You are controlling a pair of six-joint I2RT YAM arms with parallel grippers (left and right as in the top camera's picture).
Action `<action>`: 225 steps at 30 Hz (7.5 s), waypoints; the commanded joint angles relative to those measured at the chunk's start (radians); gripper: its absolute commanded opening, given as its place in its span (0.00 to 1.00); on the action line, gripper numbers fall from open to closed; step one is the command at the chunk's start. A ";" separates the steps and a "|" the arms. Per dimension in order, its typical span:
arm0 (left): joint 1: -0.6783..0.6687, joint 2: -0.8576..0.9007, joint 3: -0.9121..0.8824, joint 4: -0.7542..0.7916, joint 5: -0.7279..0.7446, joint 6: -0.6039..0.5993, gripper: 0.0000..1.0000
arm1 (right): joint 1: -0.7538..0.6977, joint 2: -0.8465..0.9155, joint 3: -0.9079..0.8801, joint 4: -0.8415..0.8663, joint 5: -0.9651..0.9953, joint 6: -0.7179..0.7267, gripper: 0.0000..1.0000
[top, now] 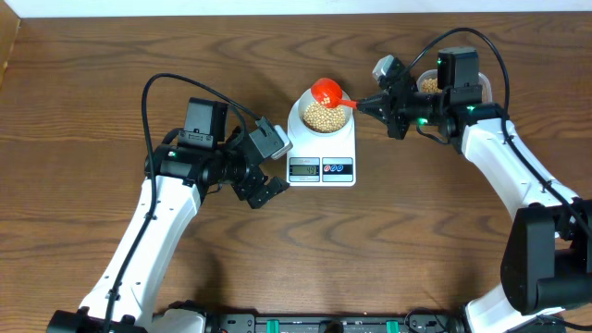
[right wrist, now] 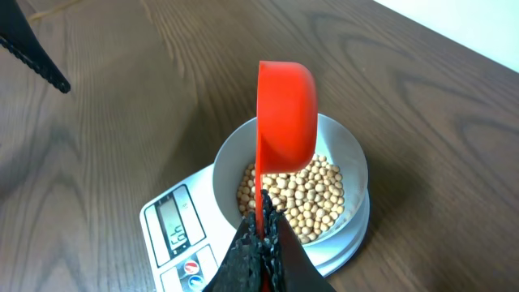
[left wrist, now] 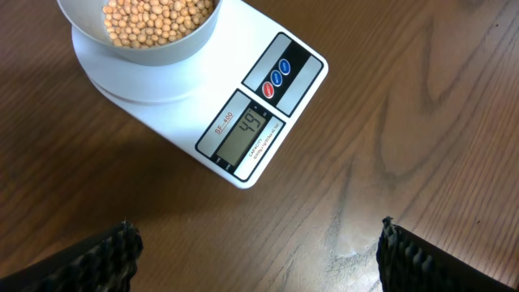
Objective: Scoop item into bowl and weigh 50g on scale
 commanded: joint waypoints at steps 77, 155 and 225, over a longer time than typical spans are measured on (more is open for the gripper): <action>0.003 0.000 0.023 0.000 0.013 0.006 0.95 | 0.007 -0.043 0.005 0.049 0.037 0.085 0.01; 0.003 0.000 0.023 0.000 0.013 0.006 0.95 | 0.029 -0.059 0.005 0.035 0.084 0.112 0.01; 0.003 0.000 0.023 -0.001 0.013 0.006 0.95 | 0.026 -0.070 0.006 0.056 0.064 0.124 0.01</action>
